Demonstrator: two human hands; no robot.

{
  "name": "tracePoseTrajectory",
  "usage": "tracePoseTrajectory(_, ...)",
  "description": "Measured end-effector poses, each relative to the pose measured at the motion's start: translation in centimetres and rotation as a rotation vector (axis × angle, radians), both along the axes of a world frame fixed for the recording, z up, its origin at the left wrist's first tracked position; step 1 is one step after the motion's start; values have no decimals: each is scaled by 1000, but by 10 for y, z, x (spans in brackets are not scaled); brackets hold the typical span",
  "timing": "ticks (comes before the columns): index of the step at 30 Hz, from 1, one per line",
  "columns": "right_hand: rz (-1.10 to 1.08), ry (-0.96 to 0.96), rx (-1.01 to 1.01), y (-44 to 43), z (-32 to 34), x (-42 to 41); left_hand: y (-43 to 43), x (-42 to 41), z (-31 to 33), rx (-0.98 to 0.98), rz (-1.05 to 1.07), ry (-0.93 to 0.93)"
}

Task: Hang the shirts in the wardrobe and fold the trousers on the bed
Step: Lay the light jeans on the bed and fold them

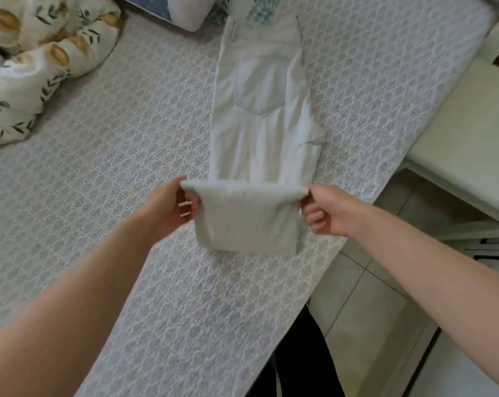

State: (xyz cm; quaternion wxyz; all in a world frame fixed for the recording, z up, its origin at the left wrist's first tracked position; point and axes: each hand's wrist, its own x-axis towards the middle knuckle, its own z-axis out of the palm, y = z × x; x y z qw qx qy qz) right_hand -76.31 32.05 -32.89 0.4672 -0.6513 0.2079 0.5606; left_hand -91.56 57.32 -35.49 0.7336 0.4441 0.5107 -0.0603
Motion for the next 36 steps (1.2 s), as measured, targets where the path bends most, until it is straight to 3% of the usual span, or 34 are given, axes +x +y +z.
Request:
tracePoseTrajectory(4,-103,-126,-64,22,-38,58,25,66,-18,175,-44,37)
tracePoseTrajectory(8,137,-245,-225,22,-84,56,19,75,-56,419,-277,274)
tracePoseTrajectory(11,283,-242,-164,13,-106,38,-6,51,-80,389,-448,413)
tracePoseTrajectory(14,333,-278,-120,5,-115,33,-22,29,-92,413,-380,467)
tracePoseTrajectory(19,460,-218,-46,3,-121,20,-30,4,-95,309,-321,414)
tracePoseTrajectory(23,681,-191,-5,-7,-120,13,-30,4,-92,373,-367,361)
tracePoseTrajectory(27,597,-162,-32,-28,-127,5,-31,2,-87,383,-387,260)
tracePoseTrajectory(31,641,-127,-85,-40,-133,-10,-29,-8,-89,318,-497,299)
tracePoseTrajectory(36,413,-342,-131,-24,-130,-4,-21,-5,-89,314,-642,346)
